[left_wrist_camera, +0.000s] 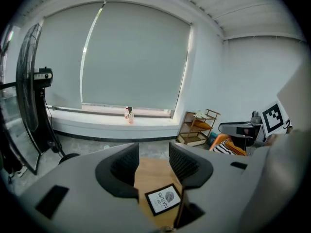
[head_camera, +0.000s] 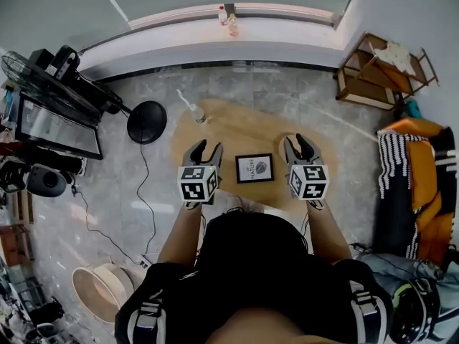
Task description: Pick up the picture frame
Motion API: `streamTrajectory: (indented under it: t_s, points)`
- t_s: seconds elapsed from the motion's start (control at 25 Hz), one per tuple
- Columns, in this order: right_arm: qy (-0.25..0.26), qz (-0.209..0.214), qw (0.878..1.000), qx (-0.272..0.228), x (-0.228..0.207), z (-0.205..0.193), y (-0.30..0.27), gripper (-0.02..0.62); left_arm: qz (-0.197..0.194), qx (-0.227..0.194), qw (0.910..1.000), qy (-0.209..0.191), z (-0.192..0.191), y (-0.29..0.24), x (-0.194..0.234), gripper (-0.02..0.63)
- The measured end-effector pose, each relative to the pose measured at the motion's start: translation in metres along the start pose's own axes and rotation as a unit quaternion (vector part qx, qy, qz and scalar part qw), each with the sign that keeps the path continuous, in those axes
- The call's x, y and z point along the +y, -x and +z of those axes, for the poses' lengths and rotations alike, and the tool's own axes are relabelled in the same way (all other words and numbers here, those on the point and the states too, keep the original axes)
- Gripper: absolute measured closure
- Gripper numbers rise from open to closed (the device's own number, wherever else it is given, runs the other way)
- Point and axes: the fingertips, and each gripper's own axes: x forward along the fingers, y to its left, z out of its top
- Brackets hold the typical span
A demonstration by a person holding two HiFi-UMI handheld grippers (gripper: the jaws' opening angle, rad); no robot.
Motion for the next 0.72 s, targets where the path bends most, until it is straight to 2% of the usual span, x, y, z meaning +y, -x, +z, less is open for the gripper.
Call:
streamTrajectory:
  t_s: [0.28, 0.52, 0.72]
  points:
    - [-0.001, 0.006, 0.996, 0.086, -0.021, -0.084, -0.022, 0.454, -0.005, 0.088, 0.9958, 0.024, -0.086, -0.045, 0.006, 0.411]
    - [-0.02, 0.007, 0.987, 0.158, -0.039, -0.163, -0.037, 0.456, -0.012, 0.165, 0.9854, 0.042, -0.159, -0.078, 0.006, 0.411]
    - [-0.066, 0.024, 0.978, 0.196, -0.046, -0.225, -0.055, 0.471, -0.011, 0.217, 0.9748, 0.052, -0.222, -0.105, 0.004, 0.411]
